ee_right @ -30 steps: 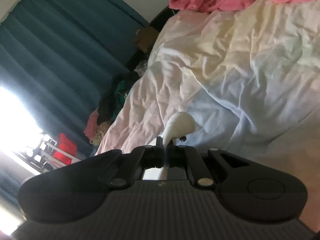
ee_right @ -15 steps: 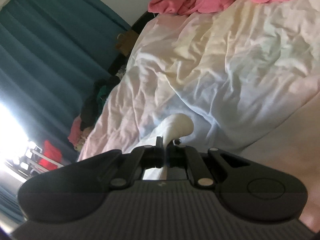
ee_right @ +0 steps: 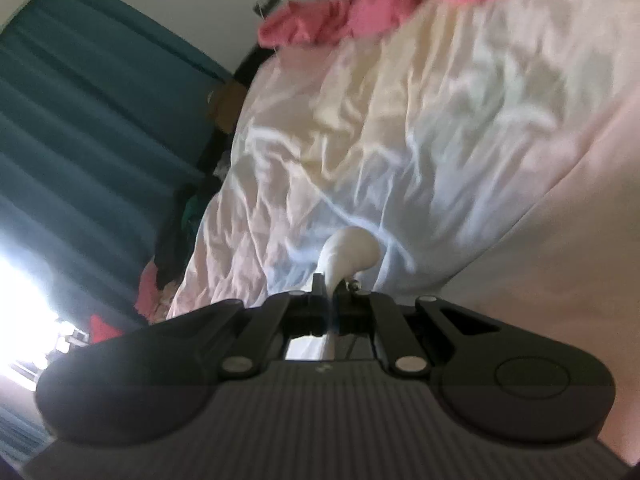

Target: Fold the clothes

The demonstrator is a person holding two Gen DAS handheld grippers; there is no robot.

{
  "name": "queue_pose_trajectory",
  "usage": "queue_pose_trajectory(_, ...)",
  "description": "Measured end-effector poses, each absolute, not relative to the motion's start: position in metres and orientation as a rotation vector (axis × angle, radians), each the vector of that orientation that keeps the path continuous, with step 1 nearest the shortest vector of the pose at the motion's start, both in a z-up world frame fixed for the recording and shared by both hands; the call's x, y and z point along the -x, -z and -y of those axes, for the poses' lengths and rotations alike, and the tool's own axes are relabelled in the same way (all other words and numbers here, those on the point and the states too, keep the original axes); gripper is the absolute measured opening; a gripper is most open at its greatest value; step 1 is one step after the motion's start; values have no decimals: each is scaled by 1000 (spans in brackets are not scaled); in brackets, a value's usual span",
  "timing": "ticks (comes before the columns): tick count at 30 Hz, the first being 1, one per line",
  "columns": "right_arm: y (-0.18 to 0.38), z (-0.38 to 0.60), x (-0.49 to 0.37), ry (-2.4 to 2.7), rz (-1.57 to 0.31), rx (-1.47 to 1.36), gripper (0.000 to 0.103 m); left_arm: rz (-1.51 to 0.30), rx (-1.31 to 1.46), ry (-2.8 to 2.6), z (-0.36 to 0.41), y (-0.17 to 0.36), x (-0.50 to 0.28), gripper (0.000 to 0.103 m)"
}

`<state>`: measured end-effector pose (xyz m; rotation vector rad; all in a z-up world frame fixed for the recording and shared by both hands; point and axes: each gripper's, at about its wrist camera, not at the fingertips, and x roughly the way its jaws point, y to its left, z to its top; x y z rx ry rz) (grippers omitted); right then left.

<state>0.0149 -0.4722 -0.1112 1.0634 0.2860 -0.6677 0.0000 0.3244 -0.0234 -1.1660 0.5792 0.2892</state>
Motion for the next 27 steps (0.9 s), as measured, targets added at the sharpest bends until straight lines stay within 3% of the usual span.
queue_pose_trajectory(7, 83, 445, 16, 792, -350, -897, 7, -768, 956, -351, -340, 53, 1, 9)
queue_pose_trajectory(11, 84, 439, -2, 734, -391, -851, 10, -809, 893, -359, -336, 73, -1, 34)
queue_pose_trajectory(13, 85, 436, -10, 705, -411, -827, 12, -809, 850, -358, -336, 69, 4, 39)
queue_pose_trajectory(14, 85, 434, -15, 690, -421, -815, 18, -813, 816, -364, -335, 62, 14, 47)
queue_pose_trajectory(16, 85, 431, -23, 661, -441, -792, 44, -810, 730, -377, -332, 48, 29, 57)
queue_pose_trajectory(17, 86, 429, -28, 647, -451, -780, 65, -806, 685, -385, -329, 41, 35, 61)
queue_pose_trajectory(18, 86, 428, -32, 632, -461, -768, 75, -797, 633, -394, -325, 35, 41, 62)
queue_pose_trajectory(27, 88, 413, -71, 501, -548, -660, 73, -677, 422, -277, -256, -10, 37, 72)
